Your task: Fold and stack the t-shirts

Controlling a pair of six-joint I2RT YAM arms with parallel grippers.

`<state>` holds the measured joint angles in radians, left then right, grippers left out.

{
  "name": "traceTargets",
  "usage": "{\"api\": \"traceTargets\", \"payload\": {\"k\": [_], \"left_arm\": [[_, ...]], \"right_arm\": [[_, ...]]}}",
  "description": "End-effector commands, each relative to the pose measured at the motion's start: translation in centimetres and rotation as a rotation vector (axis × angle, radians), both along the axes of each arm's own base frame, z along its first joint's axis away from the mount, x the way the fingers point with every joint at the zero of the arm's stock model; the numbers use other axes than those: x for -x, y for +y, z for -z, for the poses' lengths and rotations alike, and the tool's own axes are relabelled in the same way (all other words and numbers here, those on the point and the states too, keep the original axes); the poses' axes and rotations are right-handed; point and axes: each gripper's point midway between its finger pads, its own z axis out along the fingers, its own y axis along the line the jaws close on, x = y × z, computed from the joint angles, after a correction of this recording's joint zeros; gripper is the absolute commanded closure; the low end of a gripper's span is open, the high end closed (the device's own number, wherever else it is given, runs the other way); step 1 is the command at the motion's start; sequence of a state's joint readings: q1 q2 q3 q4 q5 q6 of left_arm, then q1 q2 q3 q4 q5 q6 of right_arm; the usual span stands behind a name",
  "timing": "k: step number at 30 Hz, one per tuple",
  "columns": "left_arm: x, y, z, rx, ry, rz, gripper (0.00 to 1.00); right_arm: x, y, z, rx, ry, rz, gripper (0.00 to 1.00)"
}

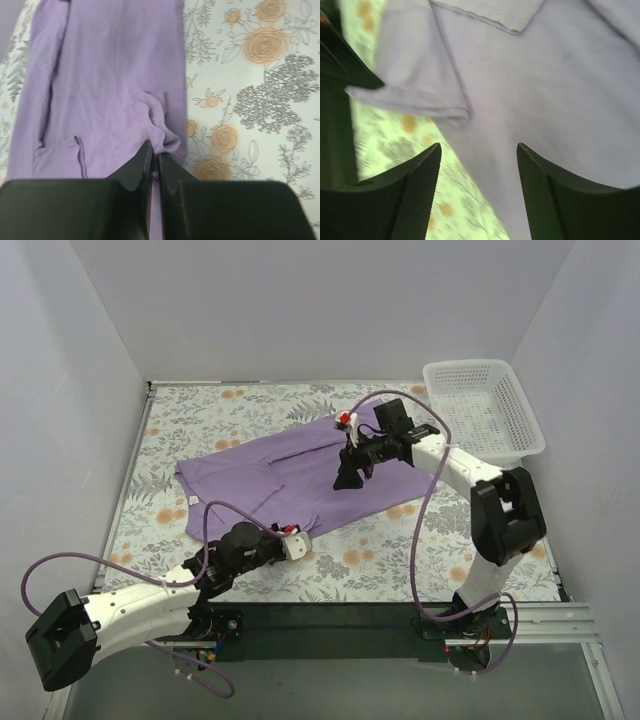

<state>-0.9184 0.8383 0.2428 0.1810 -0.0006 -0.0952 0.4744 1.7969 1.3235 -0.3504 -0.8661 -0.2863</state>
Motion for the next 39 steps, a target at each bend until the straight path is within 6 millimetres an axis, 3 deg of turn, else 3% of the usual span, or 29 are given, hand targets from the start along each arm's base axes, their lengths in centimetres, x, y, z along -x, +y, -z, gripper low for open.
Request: {"api": "traceTargets", "payload": {"k": [1,2,3,6,7,10,16,27,36,39], "left_arm": [[1.3,-1.2,-0.8,0.036,0.072,0.081,1.00],[1.5,-1.3,-0.8,0.034,0.082,0.088,1.00],[1.8,-1.3,-0.4,0.026,0.106,0.101,1.00],[2.2,-1.4,-0.8,0.030,0.120,0.113,1.00],[2.4,-1.4,-0.8,0.033,0.128,0.118,1.00],[2.8,-1.2,-1.4,0.043,0.137,0.125,1.00],[3.7,-0.4,-1.5,0.018,0.169,0.131,1.00],[4.2,0.5,-2.7,-0.009,0.193,0.118,1.00],[5.2,1.3,-3.9,-0.062,0.265,0.120,1.00],[5.4,1.7,-4.8,-0.088,0.278,0.116,1.00]], "right_arm": [[-0.3,-5.8,0.8,0.248,-0.488,-0.125,0.30],[1.6,-7.7,3.2,0.271,-0.532,-0.202,0.27],[1.9,-8.7,1.6,0.252,-0.766,-0.328,0.25],[2.3,-12.5,2.5,0.296,-0.961,-0.476,0.21],[2.7,-14.1,3.7,0.362,-0.897,-0.505,0.23],[1.1,-17.9,5.3,0.442,-0.858,-0.518,0.27],[-1.5,-21.9,8.4,0.562,-0.798,-0.543,0.40],[-4.2,-24.5,10.3,0.606,-0.735,-0.499,0.46],[-3.9,-24.8,12.1,0.603,-0.687,-0.517,0.55],[-3.8,-24.7,12.3,0.602,-0.672,-0.511,0.63]]}}
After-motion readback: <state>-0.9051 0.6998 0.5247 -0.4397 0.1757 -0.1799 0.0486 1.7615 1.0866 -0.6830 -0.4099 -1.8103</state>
